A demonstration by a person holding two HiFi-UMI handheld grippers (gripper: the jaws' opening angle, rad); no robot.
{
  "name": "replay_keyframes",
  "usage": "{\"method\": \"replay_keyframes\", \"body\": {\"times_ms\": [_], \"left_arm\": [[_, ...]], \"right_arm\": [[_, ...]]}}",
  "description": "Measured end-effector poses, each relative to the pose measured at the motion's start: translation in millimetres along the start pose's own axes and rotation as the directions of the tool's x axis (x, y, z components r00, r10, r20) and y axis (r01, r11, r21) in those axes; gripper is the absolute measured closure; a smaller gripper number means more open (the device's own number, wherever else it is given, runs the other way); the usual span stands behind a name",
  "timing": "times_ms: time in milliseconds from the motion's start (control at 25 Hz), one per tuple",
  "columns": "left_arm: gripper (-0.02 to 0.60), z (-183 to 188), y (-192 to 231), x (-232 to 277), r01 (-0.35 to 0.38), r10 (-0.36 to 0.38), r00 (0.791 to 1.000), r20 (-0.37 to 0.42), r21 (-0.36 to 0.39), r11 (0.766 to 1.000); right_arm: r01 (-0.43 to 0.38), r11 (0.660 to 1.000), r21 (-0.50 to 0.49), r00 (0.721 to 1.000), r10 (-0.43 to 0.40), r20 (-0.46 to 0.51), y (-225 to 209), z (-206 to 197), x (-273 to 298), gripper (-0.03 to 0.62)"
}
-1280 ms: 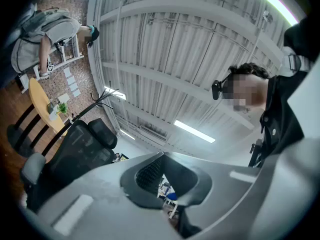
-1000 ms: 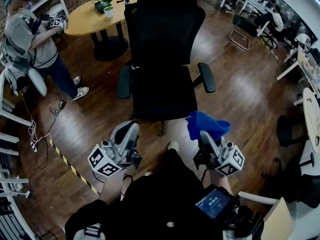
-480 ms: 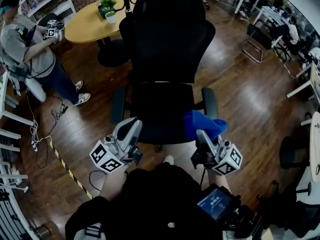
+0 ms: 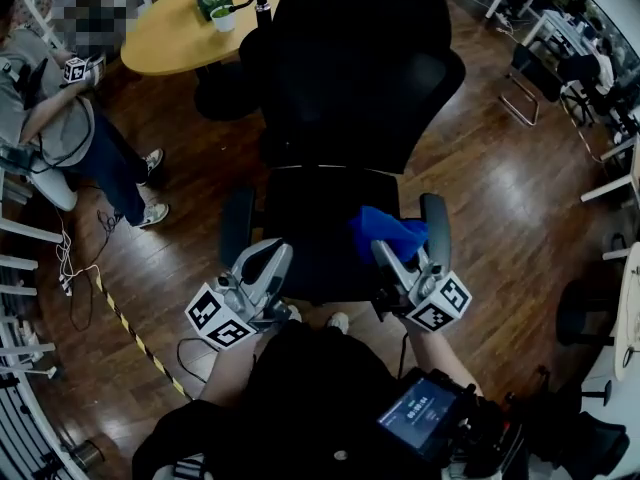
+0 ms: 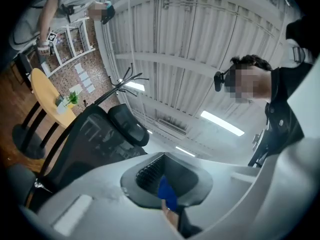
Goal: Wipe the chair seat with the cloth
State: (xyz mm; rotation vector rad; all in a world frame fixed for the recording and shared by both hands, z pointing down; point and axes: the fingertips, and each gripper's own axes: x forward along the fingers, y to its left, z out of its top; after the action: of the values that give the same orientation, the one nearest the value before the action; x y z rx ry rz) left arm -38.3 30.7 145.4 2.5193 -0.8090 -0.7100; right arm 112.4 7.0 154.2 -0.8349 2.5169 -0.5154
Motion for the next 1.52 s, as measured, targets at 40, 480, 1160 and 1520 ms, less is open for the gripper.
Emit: {"method": "replay_keyframes", "body": {"times_ms": [40,480,1160,1520], "left_arm": [[0.591,-6,13,-1,-0.015,0.015,1.000,-0.009,-0.006,1.000],[0.591,-115,154,-25,-0.136,0.132,0.989,-0.072,-0.055,0.989],[0.591,-137,198,-46,-0.173,0.169,0.982,-0.080,-0.044,0.984],[0.591,-142,204,-45,-0.191,0.186,0.977,-0.103,-0.037,0.981]], "right_arm": [[0.024,1.000,-0.006,0.999,-0.025,-0.037,-20,-20,15,0.513],[0.170,0.971,-0.168,0.827,-0.233,-0.512,-268,-344,178,0.513],[0.301,0.874,-0.381,0.626,-0.483,-0.612,-379,-428,162,0.513],[0.586,0.599,-0.546,0.381,-0.798,-0.467,-501,-298,-22,0.513]]}}
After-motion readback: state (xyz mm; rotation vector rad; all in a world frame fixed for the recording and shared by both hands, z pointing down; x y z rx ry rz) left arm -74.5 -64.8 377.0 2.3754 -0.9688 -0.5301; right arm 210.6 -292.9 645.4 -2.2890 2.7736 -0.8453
